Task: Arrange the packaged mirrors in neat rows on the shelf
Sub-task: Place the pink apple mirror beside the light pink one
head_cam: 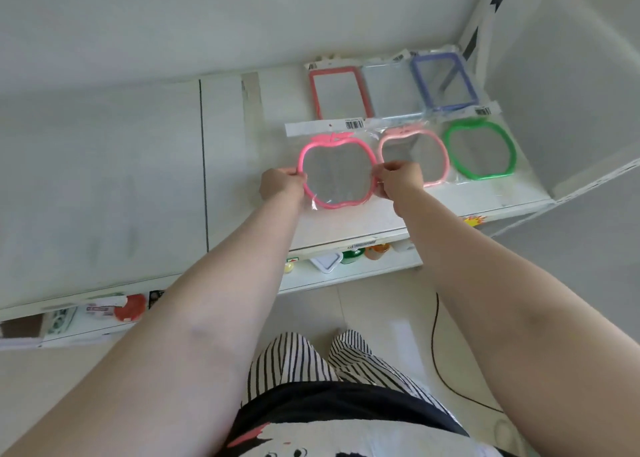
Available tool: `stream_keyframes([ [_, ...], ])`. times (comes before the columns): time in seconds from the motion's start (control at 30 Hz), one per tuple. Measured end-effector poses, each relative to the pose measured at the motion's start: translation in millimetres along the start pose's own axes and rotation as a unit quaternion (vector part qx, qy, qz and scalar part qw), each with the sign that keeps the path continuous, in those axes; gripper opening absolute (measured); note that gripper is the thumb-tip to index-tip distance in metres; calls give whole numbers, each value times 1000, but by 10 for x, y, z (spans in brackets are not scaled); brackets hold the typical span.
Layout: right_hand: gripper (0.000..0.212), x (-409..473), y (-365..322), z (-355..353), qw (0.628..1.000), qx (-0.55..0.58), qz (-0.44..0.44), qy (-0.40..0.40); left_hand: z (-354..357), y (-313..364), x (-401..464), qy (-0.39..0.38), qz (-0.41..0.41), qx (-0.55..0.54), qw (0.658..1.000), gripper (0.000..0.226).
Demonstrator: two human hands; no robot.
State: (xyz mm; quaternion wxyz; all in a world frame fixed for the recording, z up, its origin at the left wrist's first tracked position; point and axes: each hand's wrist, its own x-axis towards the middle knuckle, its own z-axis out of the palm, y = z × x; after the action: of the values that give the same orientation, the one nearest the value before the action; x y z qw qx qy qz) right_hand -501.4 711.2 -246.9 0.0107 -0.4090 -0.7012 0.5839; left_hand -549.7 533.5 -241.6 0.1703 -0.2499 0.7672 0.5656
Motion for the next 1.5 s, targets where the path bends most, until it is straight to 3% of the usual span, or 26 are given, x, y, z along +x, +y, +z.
stream_keyframes([
  [0.47, 24, 446, 50, -65, 997, -72, -4, 16, 327, 30, 172, 21, -22, 12, 999, 23],
  [0.67, 7, 500, 80, -63, 990, -135, -33, 35, 372, -37, 227, 33, -21, 30, 999, 23],
  [1.0, 44, 547, 179, -48, 974, -211, -66, 55, 417, -57, 210, 65, -10, 30, 997, 25],
  [1.5, 44, 603, 251, -33, 972, -214, -79, 49, 457, -64, 193, 65, -1, 39, 997, 18],
])
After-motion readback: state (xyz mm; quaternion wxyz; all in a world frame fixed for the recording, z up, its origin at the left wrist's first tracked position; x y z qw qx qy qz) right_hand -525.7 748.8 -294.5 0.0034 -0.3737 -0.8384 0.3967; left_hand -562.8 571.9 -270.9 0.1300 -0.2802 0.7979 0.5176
